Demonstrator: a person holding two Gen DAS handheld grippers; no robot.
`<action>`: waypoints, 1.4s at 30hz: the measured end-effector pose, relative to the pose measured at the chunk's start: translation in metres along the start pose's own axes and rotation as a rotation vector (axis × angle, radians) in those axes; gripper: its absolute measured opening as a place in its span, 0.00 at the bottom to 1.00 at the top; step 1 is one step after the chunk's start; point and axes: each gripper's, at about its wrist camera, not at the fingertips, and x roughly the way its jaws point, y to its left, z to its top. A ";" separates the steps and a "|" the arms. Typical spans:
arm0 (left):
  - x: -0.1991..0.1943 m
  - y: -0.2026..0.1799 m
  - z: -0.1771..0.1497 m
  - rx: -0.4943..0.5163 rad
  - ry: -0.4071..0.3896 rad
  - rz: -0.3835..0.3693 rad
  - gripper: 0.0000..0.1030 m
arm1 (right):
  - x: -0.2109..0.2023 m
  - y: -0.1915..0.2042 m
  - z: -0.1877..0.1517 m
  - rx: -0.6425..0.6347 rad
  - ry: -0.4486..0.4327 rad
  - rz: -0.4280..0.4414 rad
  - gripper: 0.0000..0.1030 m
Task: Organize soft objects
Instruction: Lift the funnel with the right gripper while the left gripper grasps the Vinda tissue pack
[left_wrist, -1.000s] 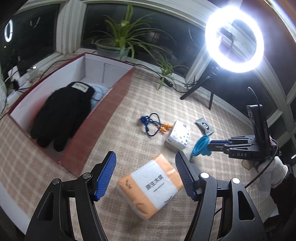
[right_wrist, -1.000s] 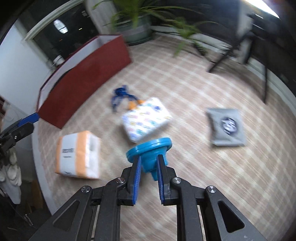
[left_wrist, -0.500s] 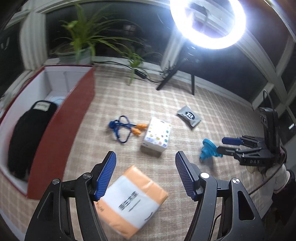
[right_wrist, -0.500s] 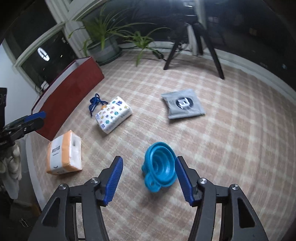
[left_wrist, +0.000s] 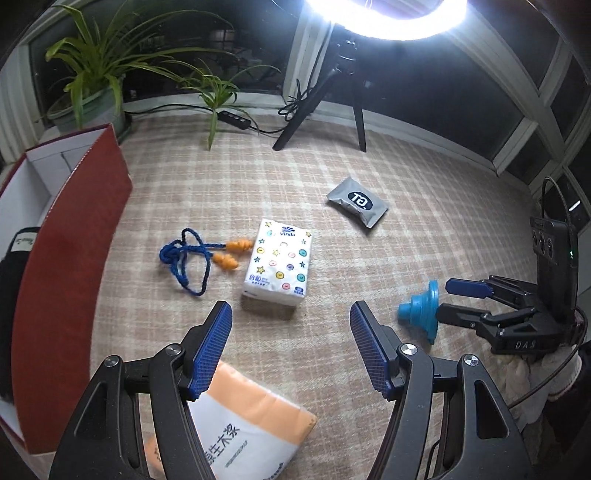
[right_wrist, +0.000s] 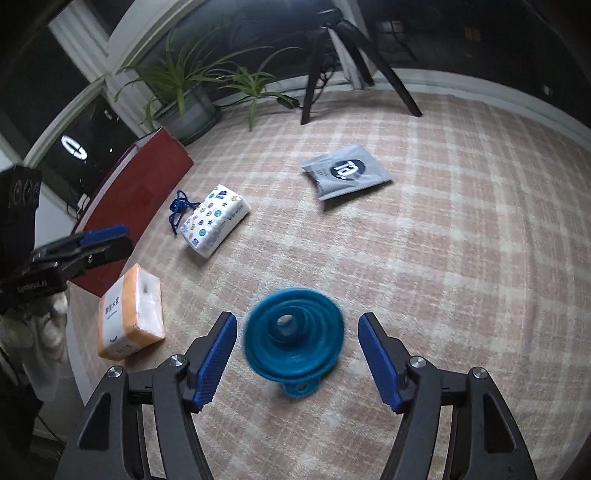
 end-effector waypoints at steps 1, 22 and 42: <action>0.002 0.000 0.001 0.001 0.003 -0.003 0.64 | 0.002 0.003 0.001 -0.013 0.002 0.000 0.63; 0.079 -0.009 0.030 0.133 0.156 0.048 0.64 | 0.029 0.010 0.011 -0.098 0.054 -0.009 0.63; 0.111 -0.007 0.036 0.145 0.196 0.098 0.64 | 0.030 -0.001 0.016 -0.047 0.052 0.040 0.41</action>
